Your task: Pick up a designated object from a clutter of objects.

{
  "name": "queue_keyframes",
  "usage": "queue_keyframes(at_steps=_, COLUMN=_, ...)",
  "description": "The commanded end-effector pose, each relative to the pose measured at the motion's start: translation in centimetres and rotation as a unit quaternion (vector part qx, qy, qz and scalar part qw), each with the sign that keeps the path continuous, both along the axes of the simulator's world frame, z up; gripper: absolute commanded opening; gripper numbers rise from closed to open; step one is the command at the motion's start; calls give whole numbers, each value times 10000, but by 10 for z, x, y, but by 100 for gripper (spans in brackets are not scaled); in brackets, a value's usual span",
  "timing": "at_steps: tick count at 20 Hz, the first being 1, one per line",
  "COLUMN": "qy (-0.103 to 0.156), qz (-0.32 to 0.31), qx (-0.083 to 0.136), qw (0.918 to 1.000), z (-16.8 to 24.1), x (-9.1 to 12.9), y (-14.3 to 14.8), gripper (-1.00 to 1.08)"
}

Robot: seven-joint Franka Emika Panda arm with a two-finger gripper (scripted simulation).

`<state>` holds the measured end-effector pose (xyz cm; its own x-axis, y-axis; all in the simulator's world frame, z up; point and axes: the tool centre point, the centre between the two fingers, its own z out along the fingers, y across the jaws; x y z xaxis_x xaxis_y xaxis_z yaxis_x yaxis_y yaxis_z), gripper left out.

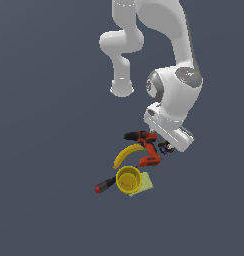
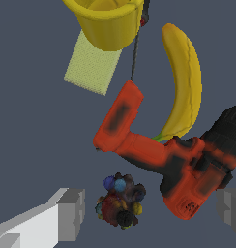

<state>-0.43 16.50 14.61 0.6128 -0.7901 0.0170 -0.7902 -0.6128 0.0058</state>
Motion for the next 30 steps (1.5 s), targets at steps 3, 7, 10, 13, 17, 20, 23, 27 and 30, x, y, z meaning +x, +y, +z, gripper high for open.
queue_keyframes(at_steps=3, qy=-4, qz=-409, qx=17, qw=9992, z=-15, x=-6, y=16, gripper=100)
queue_keyframes(at_steps=7, qy=-4, qz=-766, qx=34, qw=9971, z=-29, x=-11, y=29, gripper=100)
queue_keyframes(at_steps=10, qy=-2, qz=-1025, qx=47, qw=9947, z=-39, x=-16, y=39, gripper=100)
queue_keyframes(at_steps=13, qy=2, qz=-1248, qx=59, qw=9922, z=-47, x=-21, y=48, gripper=100)
queue_keyframes(at_steps=17, qy=6, qz=-1481, qx=73, qw=9890, z=-56, x=-25, y=56, gripper=100)
queue_keyframes(at_steps=20, qy=10, qz=-1608, qx=80, qw=9870, z=-61, x=-28, y=61, gripper=100)
queue_keyframes(at_steps=23, qy=12, qz=-1695, qx=85, qw=9855, z=-64, x=-30, y=64, gripper=100)
queue_keyframes(at_steps=27, qy=14, qz=-1749, qx=88, qw=9845, z=-66, x=-32, y=66, gripper=100)
queue_keyframes(at_steps=30, qy=15, qz=-1735, qx=87, qw=9848, z=-66, x=-31, y=66, gripper=100)
